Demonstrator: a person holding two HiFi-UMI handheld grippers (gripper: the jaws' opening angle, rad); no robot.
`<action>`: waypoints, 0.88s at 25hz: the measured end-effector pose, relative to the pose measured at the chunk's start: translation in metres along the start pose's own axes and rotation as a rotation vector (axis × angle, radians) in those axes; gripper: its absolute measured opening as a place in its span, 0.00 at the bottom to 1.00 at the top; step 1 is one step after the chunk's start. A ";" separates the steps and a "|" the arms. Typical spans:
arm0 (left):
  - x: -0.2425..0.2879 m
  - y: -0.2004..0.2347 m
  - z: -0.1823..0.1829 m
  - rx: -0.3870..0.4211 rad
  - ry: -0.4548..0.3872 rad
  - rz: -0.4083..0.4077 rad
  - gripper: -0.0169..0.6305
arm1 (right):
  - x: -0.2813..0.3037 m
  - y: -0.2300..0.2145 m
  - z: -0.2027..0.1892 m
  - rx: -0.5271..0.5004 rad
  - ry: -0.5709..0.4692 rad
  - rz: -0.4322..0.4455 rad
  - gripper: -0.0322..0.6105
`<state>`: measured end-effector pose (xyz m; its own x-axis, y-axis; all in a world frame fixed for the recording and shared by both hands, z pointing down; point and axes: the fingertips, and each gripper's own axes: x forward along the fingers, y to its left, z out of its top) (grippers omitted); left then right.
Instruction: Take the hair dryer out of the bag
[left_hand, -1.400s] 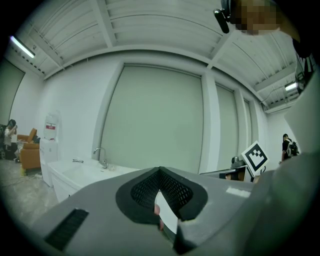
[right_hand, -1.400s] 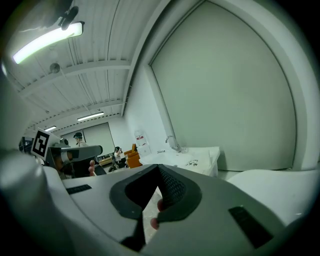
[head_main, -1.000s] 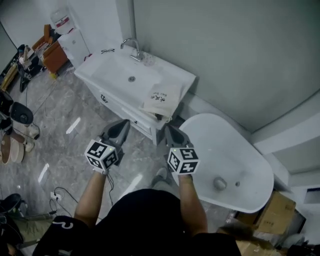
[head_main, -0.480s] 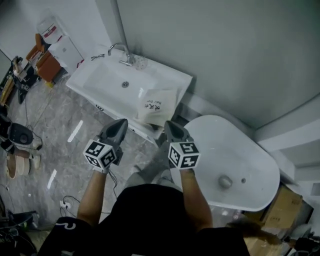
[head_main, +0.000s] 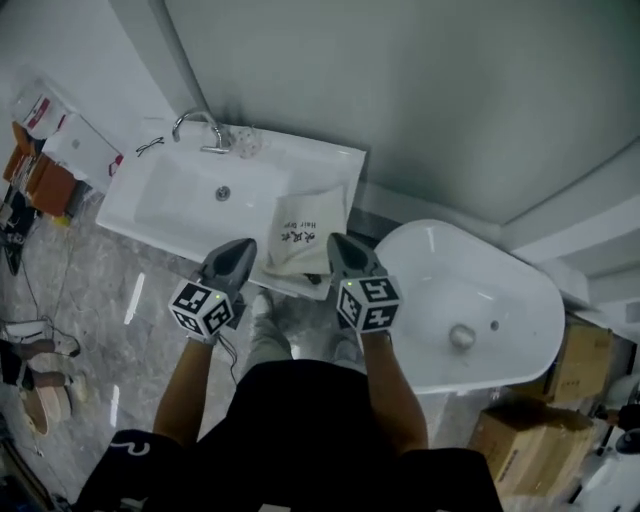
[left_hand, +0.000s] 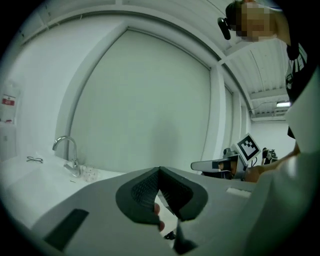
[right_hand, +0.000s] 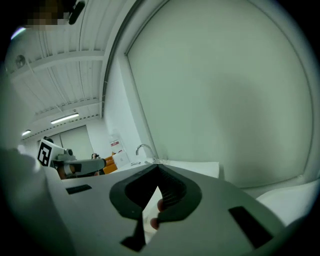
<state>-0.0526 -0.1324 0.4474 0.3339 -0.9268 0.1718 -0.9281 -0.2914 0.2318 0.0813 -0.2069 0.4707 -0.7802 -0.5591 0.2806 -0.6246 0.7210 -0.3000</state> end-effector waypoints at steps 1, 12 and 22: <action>0.004 0.013 0.001 0.002 0.009 -0.034 0.02 | 0.011 0.003 0.005 0.011 -0.024 -0.022 0.04; 0.034 0.083 -0.023 0.079 0.151 -0.343 0.02 | 0.060 0.003 -0.005 0.090 -0.090 -0.315 0.04; 0.045 0.059 -0.096 0.239 0.300 -0.606 0.02 | 0.031 -0.008 -0.059 0.155 -0.106 -0.516 0.04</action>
<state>-0.0764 -0.1687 0.5603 0.8010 -0.4906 0.3430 -0.5644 -0.8100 0.1595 0.0641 -0.2054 0.5354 -0.3650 -0.8682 0.3361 -0.9188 0.2777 -0.2806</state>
